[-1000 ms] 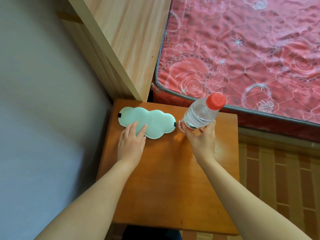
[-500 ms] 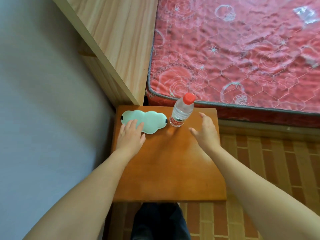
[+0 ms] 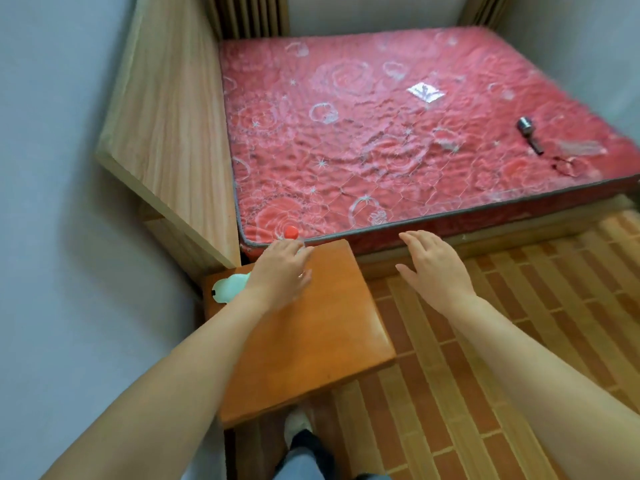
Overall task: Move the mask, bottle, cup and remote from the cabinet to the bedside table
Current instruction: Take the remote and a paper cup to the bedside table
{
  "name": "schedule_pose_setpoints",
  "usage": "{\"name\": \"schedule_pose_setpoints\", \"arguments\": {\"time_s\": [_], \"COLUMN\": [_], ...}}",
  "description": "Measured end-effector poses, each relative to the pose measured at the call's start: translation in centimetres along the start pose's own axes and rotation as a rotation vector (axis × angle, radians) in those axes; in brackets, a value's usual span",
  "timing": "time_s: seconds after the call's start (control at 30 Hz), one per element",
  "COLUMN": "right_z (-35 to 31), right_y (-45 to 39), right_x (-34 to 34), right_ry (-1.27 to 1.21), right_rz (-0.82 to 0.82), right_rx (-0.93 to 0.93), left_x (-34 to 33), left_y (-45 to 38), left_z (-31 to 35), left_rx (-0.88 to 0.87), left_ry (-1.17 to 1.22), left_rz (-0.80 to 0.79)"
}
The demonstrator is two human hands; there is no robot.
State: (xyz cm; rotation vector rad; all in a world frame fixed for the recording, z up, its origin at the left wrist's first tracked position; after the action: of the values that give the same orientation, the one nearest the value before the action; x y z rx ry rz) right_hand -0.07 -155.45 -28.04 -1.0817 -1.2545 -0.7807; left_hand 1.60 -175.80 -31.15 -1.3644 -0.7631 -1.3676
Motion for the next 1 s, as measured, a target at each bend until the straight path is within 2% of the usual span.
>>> {"name": "schedule_pose_setpoints", "arguments": {"time_s": [0.27,0.57,0.77,1.0], "right_z": [11.2,21.8,23.8,21.1], "right_y": [12.3,31.7,44.5,55.8], "right_x": [8.8,17.7,22.3,25.5], "right_ry": [0.017,0.165,0.225,0.232], "right_rz": [0.108,0.118,0.114,0.095], "right_rx": [-0.327,-0.745,-1.032,-1.32], "left_x": [3.8,4.1,4.7,6.7], "left_y": [-5.8,-4.7,-0.6,6.3], "left_z": [17.3,41.2,54.0,65.3], "left_rx": [-0.364,-0.727,-0.968,-1.203], "left_ry": [0.055,0.175,0.263,0.386], "left_rz": [0.066,0.069,0.03,-0.072]}}
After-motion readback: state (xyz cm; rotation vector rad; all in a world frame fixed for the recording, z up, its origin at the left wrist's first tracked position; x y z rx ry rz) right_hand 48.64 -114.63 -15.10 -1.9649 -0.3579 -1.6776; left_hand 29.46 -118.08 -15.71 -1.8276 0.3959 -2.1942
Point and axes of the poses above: each hand's wrist, its own y-axis away from the middle knuckle, its own x-axis out of the back of the hand, z = x × y, the point moved 9 cm from there along -y, towards the middle knuckle, and after that the axes turned 9 degrees about z, right-handed, at the moved point
